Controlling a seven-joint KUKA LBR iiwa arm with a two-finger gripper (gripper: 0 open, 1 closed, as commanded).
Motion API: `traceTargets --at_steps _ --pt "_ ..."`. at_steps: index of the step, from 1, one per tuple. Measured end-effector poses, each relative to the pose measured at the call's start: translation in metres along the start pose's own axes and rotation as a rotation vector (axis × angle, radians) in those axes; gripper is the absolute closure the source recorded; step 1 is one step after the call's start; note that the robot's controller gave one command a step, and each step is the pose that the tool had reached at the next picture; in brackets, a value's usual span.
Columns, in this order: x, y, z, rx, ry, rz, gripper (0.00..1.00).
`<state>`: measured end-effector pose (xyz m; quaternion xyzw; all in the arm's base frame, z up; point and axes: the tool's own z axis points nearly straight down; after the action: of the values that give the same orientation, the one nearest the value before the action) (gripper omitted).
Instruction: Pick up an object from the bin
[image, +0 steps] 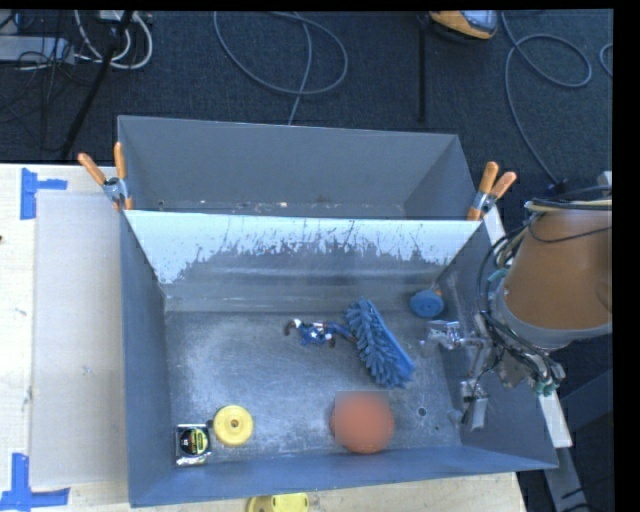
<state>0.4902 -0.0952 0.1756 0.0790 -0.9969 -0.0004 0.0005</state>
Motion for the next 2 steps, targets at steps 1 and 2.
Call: traceTargets --at_steps 1,2 --pt "0.001 0.005 0.007 -0.001 0.002 -0.013 0.0" --pt "0.006 -0.005 -0.027 -0.002 0.005 0.055 0.0"
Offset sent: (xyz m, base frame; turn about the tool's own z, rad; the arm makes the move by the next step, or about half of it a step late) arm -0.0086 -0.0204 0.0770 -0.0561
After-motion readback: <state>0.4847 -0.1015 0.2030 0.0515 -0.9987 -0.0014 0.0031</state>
